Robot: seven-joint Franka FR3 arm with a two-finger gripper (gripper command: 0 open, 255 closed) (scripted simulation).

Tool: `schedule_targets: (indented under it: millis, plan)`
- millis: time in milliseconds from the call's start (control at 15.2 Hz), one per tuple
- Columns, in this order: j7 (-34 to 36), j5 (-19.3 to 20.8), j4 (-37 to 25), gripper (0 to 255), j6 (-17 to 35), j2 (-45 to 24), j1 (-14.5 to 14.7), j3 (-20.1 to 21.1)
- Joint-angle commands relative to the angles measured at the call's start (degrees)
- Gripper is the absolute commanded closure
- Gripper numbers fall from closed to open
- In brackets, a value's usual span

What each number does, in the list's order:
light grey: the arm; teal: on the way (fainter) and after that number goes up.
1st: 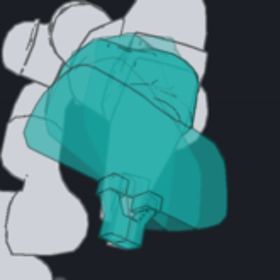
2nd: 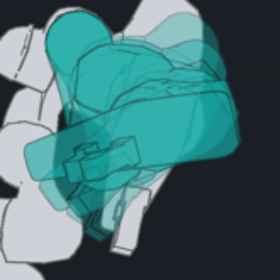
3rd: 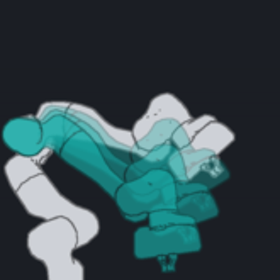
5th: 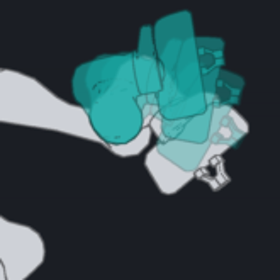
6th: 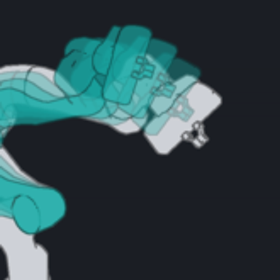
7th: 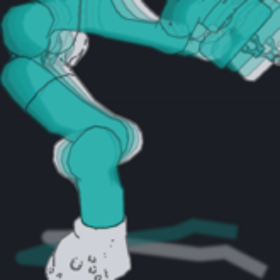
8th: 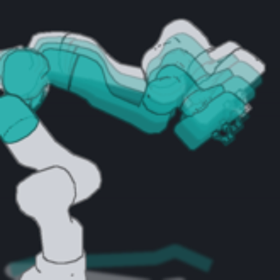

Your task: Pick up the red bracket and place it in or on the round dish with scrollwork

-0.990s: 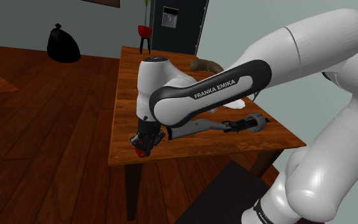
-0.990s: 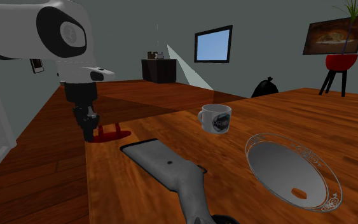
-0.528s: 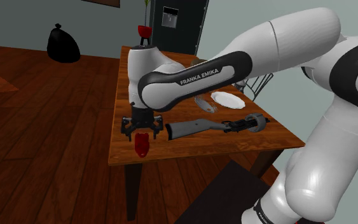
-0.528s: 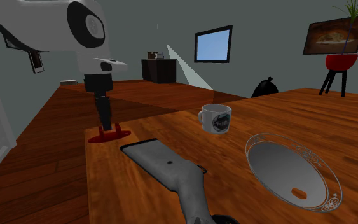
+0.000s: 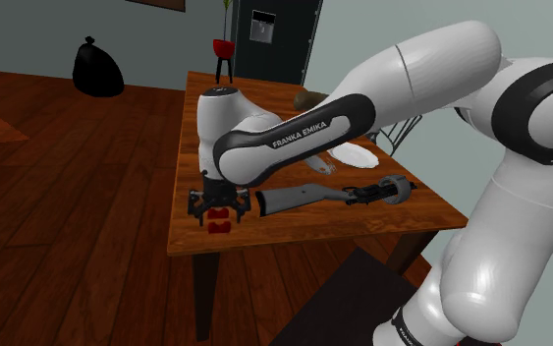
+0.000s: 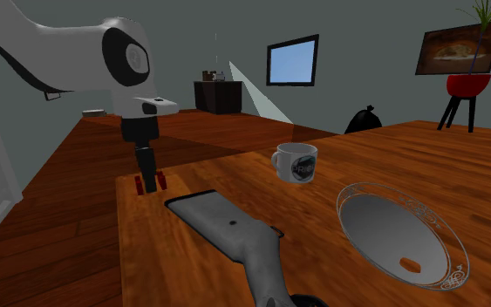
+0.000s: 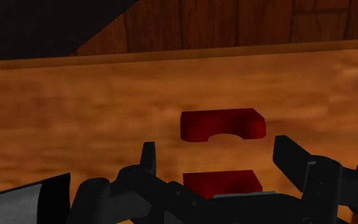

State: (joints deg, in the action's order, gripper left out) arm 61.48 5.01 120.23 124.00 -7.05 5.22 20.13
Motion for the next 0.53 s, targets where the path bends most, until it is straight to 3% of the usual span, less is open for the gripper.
schedule_targets:
  millis: [0, 330, 396, 462]
  plan:
    - [0.08, 0.09, 0.16, 0, 0.33, -0.15, 0.01, -0.01]
    - [0.08, 0.09, 0.16, 0, 0.32, -0.15, 0.01, -0.01]
    - [0.08, 0.09, 0.16, 255, 0.32, -0.15, 0.01, -0.01]
    - [0.08, 0.09, 0.16, 255, 0.32, -0.15, 0.01, -0.01]
